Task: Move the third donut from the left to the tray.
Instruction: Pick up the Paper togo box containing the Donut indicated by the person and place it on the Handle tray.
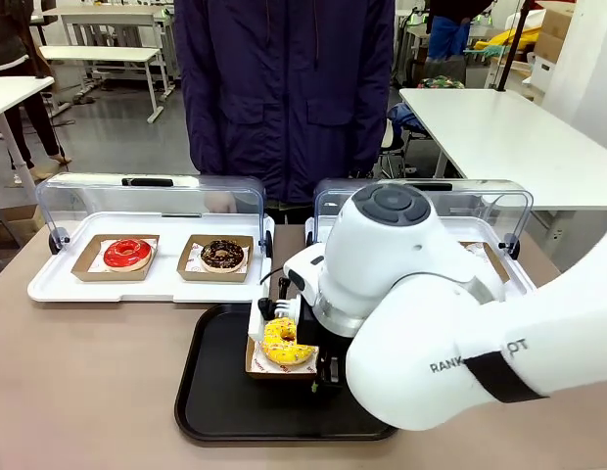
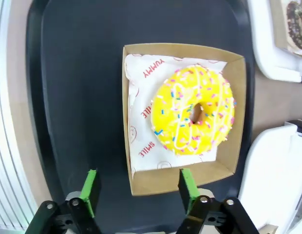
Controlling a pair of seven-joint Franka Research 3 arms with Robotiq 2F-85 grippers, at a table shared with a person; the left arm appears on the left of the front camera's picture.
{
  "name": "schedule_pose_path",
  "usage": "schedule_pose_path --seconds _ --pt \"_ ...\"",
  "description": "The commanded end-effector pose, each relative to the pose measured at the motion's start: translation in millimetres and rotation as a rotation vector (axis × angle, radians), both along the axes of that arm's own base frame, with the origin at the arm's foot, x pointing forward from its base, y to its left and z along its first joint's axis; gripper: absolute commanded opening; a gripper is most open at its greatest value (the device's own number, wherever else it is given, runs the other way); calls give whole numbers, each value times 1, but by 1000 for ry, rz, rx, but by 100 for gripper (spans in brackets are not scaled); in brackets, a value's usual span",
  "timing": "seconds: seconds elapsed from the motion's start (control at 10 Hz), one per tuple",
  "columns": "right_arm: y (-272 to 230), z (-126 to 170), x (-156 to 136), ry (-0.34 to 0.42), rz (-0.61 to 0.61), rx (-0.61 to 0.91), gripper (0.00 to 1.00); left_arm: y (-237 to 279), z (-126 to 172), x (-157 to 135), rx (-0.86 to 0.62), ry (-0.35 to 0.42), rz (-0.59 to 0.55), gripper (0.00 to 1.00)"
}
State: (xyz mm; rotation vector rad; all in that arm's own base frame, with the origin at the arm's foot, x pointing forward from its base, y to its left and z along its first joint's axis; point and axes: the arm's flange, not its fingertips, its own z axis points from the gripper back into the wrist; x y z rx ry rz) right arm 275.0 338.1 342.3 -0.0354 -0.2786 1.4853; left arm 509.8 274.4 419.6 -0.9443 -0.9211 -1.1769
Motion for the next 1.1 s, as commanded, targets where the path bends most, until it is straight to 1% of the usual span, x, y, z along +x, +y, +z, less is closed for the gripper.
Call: schedule_pose_path --seconds 0.0,0.2,0.3,0.4,1.0 --pt "-26 32 -11 23 11 15 100 -2 2 -2 7 1 -5 100" --pt "-27 42 -12 25 9 16 100 -2 2 -2 7 1 -5 100" --pt "-29 45 -11 13 17 30 100 -2 2 -2 7 1 -5 100" --pt "-14 38 -3 -5 -11 3 100 -2 2 -2 7 1 -5 100" --pt "-14 38 -3 -5 -11 3 100 -2 2 -2 7 1 -5 100"
